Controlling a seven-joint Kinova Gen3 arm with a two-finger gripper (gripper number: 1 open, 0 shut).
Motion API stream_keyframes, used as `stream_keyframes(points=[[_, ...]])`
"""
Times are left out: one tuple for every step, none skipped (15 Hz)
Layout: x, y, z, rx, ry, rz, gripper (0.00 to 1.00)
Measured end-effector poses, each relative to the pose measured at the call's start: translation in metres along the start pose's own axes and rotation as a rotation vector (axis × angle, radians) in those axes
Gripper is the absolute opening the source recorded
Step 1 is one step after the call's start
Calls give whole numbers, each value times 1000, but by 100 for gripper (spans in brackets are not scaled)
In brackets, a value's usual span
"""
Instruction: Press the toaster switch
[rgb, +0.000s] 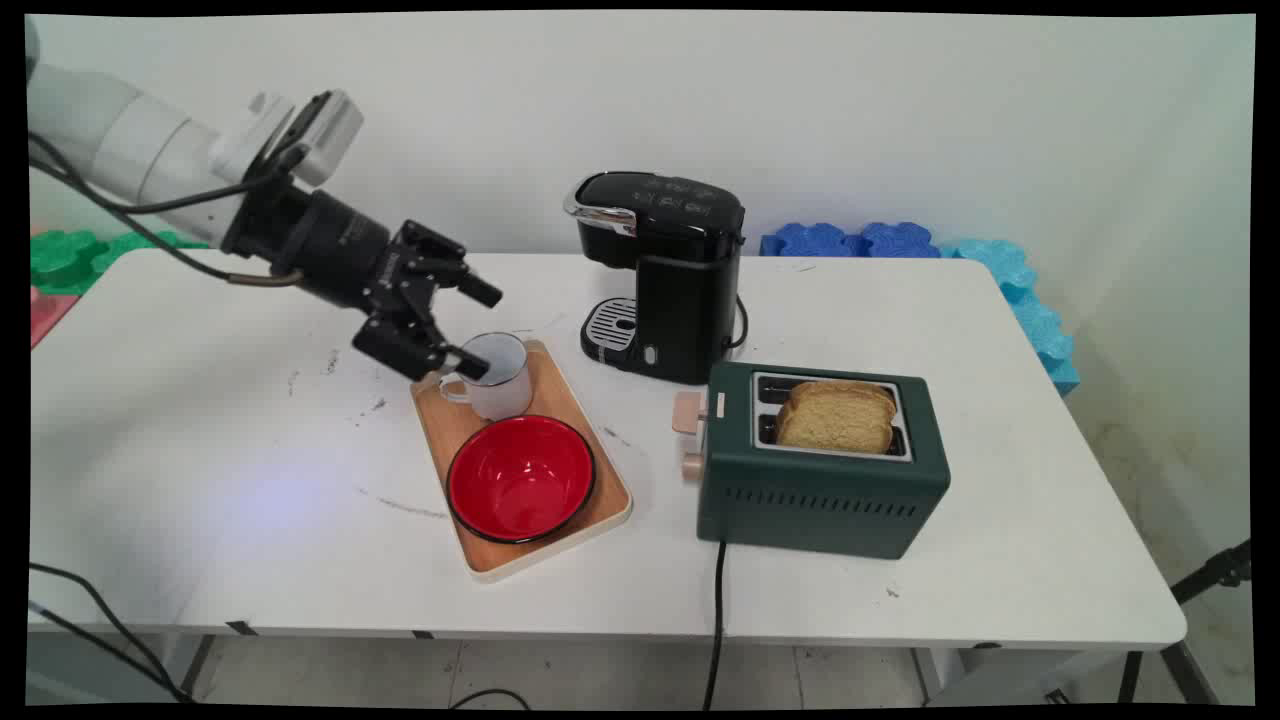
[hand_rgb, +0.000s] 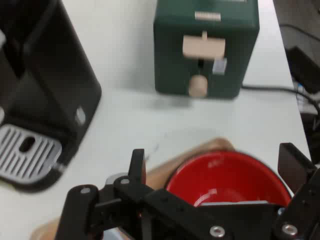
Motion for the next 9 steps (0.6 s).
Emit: stream_keyframes(points=[[7, 1, 3, 2, 8, 1, 100], [17, 2, 8, 4, 19, 2, 100], [27, 3, 14, 5, 30, 4, 100], [36, 5, 19, 5, 36, 8, 100], [47, 8, 26, 5, 42, 14, 100], [56, 9, 32, 5, 45, 22, 100], [63, 11, 38, 6, 44, 31, 100], [70, 11, 45, 7, 42, 40, 100], [76, 11, 52, 9, 39, 48, 100]])
